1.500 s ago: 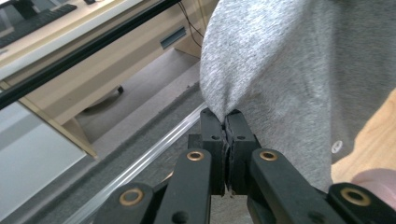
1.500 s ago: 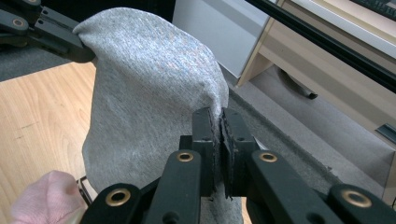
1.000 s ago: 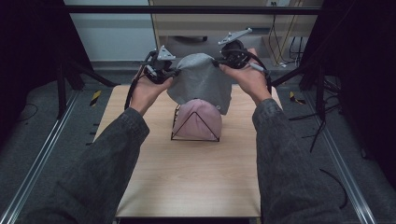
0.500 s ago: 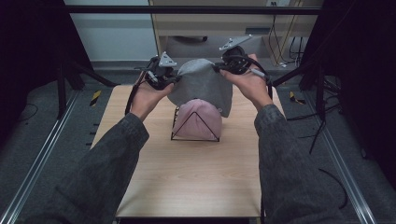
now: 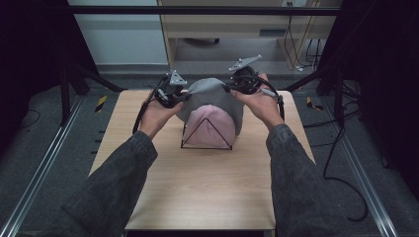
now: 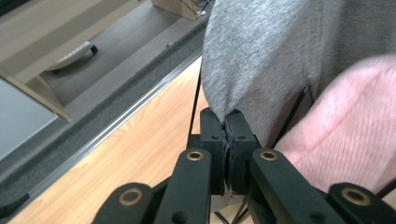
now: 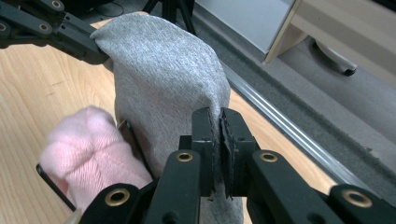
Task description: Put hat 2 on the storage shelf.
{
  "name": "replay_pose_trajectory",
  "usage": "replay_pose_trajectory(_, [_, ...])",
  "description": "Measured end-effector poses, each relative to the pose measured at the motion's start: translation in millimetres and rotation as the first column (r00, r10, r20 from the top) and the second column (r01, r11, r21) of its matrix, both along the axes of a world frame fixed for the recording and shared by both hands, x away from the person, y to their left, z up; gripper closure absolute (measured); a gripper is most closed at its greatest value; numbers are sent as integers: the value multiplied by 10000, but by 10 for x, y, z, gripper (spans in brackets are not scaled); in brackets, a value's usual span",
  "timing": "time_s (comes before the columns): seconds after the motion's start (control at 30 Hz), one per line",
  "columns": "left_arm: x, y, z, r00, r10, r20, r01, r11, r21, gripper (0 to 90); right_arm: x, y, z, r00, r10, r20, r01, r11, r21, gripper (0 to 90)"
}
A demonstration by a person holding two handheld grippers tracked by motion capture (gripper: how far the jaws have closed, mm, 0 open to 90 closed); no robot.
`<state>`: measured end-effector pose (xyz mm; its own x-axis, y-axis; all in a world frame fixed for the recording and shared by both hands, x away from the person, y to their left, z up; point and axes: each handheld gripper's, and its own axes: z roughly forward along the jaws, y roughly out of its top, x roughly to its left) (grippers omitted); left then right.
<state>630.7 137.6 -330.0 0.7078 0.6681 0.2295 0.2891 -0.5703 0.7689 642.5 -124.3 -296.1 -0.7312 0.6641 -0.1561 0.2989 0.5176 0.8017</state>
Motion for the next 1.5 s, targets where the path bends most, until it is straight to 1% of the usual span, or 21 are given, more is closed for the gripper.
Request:
replay_pose_trajectory(0.1, [-23, 11, -85, 9999, 57, -108, -56, 9999, 87, 880, -18, 11, -109, 9999, -9, -130, 10, 10000, 77, 850])
replay_pose_trajectory(0.17, [-35, 22, -137, 9997, 158, -182, -160, 9998, -84, 880, -24, 18, -177, 9998, -17, -188, 20, 9999, 150, 850])
replay_pose_trajectory(0.27, [-43, 22, -204, 9993, 194, -313, -195, 9998, -28, 880, -42, 35, -283, 9995, -86, -303, 95, 9996, 274, 849])
replay_pose_trajectory(0.43, [-49, 22, -305, 9983, 298, -491, -296, 9995, 50, 880, -53, 27, -370, 9988, -235, -436, 248, 9993, 284, 842])
replay_pose_trajectory(0.47, [-51, 20, -340, 9976, 322, -615, -316, 9994, 105, 879, -48, 29, -408, 9984, -288, -491, 302, 9991, 282, 838])
replay_pose_trajectory(0.67, [-85, 33, -400, 9967, 492, -650, -482, 9987, 167, 879, -65, 59, -460, 9982, -312, -517, 328, 9990, 316, 809])
replay_pose_trajectory(0.7, [-99, 53, -429, 9959, 558, -717, -550, 9984, 120, 878, -82, 67, -473, 9983, -337, -469, 353, 9989, 322, 777])
replay_pose_trajectory(0.73, [-99, 53, -429, 9959, 558, -717, -550, 9984, 120, 875, -82, 67, -473, 9983, -337, -469, 353, 9989, 322, 777])
replay_pose_trajectory(0.87, [-113, 59, -468, 9945, 602, -853, -588, 9981, 196, 852, -131, 43, -475, 9971, -693, -325, 706, 9966, 418, 618])
replay_pose_trajectory(0.9, [-113, 61, -478, 9938, 650, -902, -637, 9978, 175, 840, -152, 26, -472, 9956, -857, -371, 873, 9951, 455, 557])
replay_pose_trajectory(0.93, [-112, 62, -485, 9936, 631, -933, -614, 9979, 213, 834, -170, 8, -466, 9948, -951, -364, 966, 9945, 417, 535])
replay_pose_trajectory(1.03, [-127, 57, -492, 9929, 722, -940, -725, 9974, 7, 814, -256, -65, -430, 9930, -1142, -318, 1159, 9915, 585, 445])
replay_pose_trajectory(1.17, [-160, 63, -455, 9928, 860, -829, -874, 9961, -127, 739, -357, -170, -374, 9892, -1463, -111, 1467, 9865, 731, 380])
replay_pose_trajectory(1.23, [-200, 85, -403, 9938, 926, -612, -941, 9953, -229, 639, -410, -229, -341, 9871, -1603, -60, 1602, 9837, 813, 358])
replay_pose_trajectory(1.3, [-229, 102, -368, 9942, 933, -542, -944, 9954, -183, 550, -488, -294, -307, 9848, -1736, -10, 1728, 9797, 1015, 337])
replay_pose_trajectory(1.33, [-315, 139, -282, 9949, 952, -341, -958, 9952, -179, 492, -549, -341, -288, 9836, -1805, 70, 1786, 9775, 1123, 323])
replay_pose_trajectory(1.37, [-348, 150, -253, 9952, 947, -259, -952, 9952, -204, 462, -603, -376, -274, 9820, -1884, 112, 1858, 9753, 1193, 313])
replay_pose_trajectory(1.4, [-348, 150, -253, 9952, 947, -259, -952, 9952, -204, 435, -603, -376, -274, 9820, -1884, 112, 1858, 9753, 1193, 313])
replay_pose_trajectory(1.43, [-413, 171, -198, 9955, 935, -124, -936, 9955, -145, 435, -644, -404, -264, 9814, -1913, 136, 1882, 9742, 1244, 303])
replay_pose_trajectory(1.47, [-521, 209, -121, 9964, 842, 91, -841, 9964, -63, 363, -765, -488, -242, 9801, -1977, 184, 1930, 9702, 1468, 275])
replay_pose_trajectory(1.5, [-521, 209, -121, 9964, 842, 91, -841, 9964, -63, 334, -819, -524, -240, 9788, -2039, 178, 1987, 9674, 1567, 264])
